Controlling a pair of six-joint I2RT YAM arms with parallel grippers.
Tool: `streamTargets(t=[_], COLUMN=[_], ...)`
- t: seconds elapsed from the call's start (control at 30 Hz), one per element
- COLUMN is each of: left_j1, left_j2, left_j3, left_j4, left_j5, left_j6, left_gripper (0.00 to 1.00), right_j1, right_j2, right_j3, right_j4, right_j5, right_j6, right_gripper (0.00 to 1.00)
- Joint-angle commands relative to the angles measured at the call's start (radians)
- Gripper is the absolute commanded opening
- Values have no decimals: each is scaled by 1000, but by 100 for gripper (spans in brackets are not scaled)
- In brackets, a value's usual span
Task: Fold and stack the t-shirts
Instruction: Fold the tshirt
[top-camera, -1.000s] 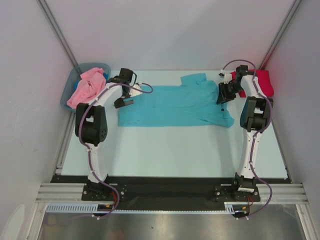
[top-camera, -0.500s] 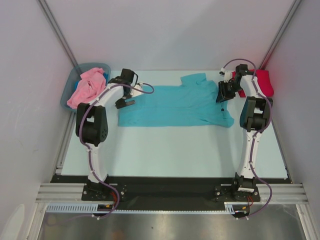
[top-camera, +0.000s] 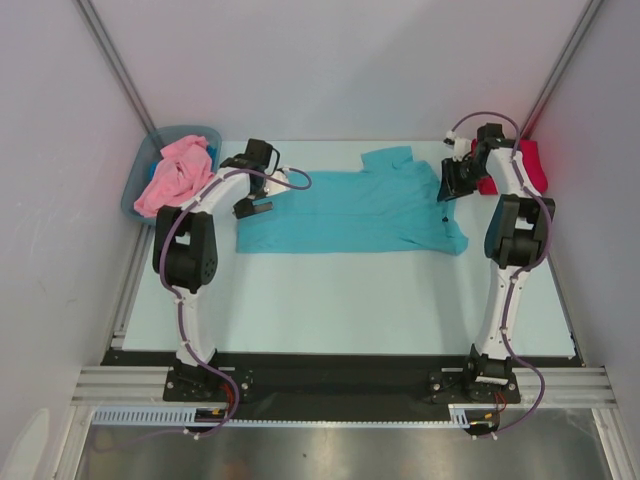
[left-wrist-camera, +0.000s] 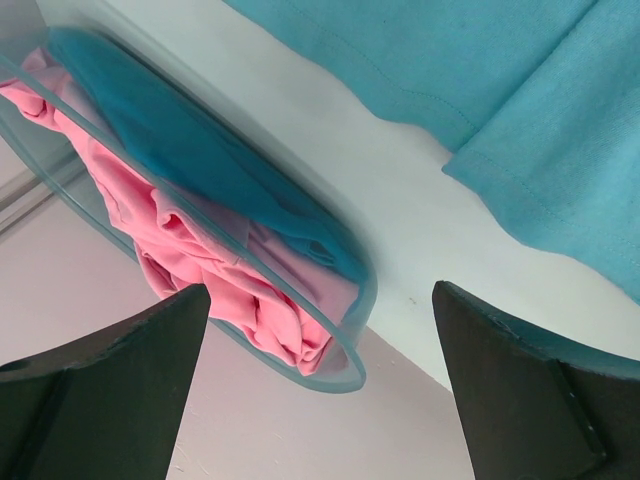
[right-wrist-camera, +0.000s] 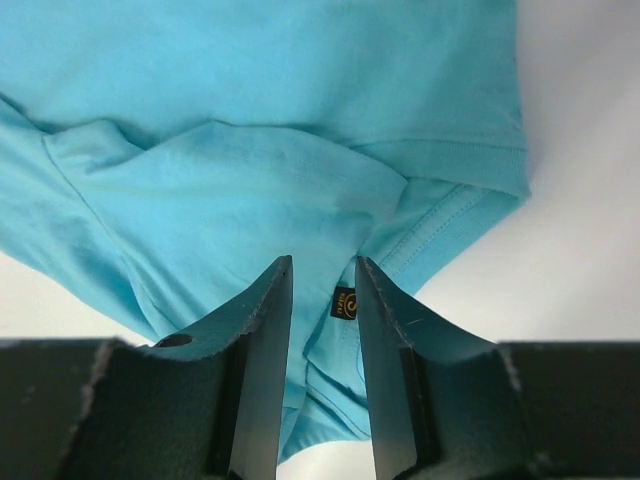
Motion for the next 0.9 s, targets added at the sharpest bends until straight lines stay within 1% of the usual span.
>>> streamTargets(t=[0.0, 0.3, 0.87], left_j1=[-10, -19, -42], left_j2=[-25, -25, -19], left_j3=[3, -9, -12], left_j4=[18, 27, 32], left_j5=[4, -1, -19], left_j6=[-12, -6, 2], left_gripper=[100, 100, 100], right_j1=[-18, -38, -13], right_j2=[-39, 9, 75], right_j3=[-27, -12, 52], right_j4=[23, 24, 15], right_j5=[5, 3, -25], right_j6=[2, 2, 8], right_gripper=[37, 37, 37])
